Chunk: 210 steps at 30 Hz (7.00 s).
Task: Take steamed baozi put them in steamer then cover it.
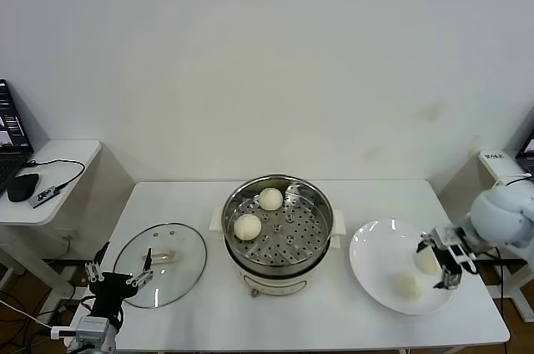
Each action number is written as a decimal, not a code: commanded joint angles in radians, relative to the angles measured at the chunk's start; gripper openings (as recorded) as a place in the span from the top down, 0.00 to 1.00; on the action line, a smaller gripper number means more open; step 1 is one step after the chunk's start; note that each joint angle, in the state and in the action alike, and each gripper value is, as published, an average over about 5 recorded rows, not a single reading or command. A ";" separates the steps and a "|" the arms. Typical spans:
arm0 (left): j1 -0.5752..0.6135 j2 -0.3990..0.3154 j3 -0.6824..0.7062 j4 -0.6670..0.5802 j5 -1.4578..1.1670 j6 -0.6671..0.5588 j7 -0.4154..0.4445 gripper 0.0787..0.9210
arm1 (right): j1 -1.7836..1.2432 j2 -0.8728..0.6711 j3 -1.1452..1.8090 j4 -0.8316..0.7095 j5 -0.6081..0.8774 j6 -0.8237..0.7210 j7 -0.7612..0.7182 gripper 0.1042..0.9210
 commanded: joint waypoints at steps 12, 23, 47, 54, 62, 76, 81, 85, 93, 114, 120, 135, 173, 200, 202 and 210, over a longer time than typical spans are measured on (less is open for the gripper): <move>0.010 -0.010 -0.019 0.004 0.001 0.000 0.000 0.12 | -0.285 0.155 0.190 -0.123 -0.111 -0.011 0.123 0.12; 0.012 -0.016 -0.023 0.008 0.004 0.000 0.000 0.12 | -0.302 0.184 0.196 -0.156 -0.123 -0.018 0.132 0.12; -0.001 -0.011 -0.013 0.005 0.003 0.001 0.002 0.12 | 0.212 0.143 0.023 -0.133 0.088 -0.033 -0.017 0.35; -0.003 -0.002 -0.009 0.003 0.003 0.001 0.002 0.12 | 0.491 0.202 -0.136 -0.158 0.169 -0.041 -0.037 0.34; -0.002 0.002 -0.016 -0.003 -0.001 0.002 0.002 0.12 | 0.736 0.369 -0.311 -0.153 0.253 -0.066 -0.008 0.34; 0.004 -0.022 -0.031 0.002 0.002 0.001 0.001 0.12 | 0.685 0.661 -0.409 -0.104 0.350 0.004 0.135 0.33; 0.006 -0.032 -0.040 -0.001 0.003 0.001 0.001 0.12 | 0.649 0.714 -0.472 -0.128 0.327 0.102 0.161 0.33; 0.006 -0.040 -0.046 -0.001 0.003 0.000 0.000 0.12 | 0.610 0.753 -0.505 -0.160 0.239 0.190 0.172 0.33; 0.010 -0.047 -0.054 0.001 0.002 -0.003 -0.001 0.12 | 0.581 0.811 -0.539 -0.212 0.144 0.365 0.172 0.33; 0.011 -0.063 -0.047 0.009 0.003 -0.009 -0.005 0.12 | 0.621 0.830 -0.572 -0.198 0.078 0.478 0.075 0.32; 0.010 -0.064 -0.044 0.010 0.003 -0.009 -0.005 0.12 | 0.618 0.821 -0.574 -0.181 0.095 0.472 0.069 0.32; 0.008 -0.062 -0.041 0.009 0.004 -0.010 -0.005 0.12 | 0.652 0.790 -0.563 -0.162 0.110 0.467 0.089 0.13; -0.045 -0.005 0.059 0.027 0.054 -0.018 -0.002 0.12 | 0.019 -0.114 0.161 -0.025 0.102 0.045 0.022 0.12; -0.013 -0.002 0.020 0.021 0.050 -0.017 -0.004 0.12 | -0.394 0.146 0.403 -0.341 -0.115 0.072 0.125 0.12; -0.012 -0.001 0.017 0.021 0.050 -0.018 -0.004 0.12 | -0.395 0.163 0.410 -0.361 -0.125 0.076 0.138 0.12; -0.008 0.002 0.003 0.026 0.047 -0.019 -0.003 0.12 | -0.378 0.206 0.413 -0.397 -0.136 0.073 0.163 0.12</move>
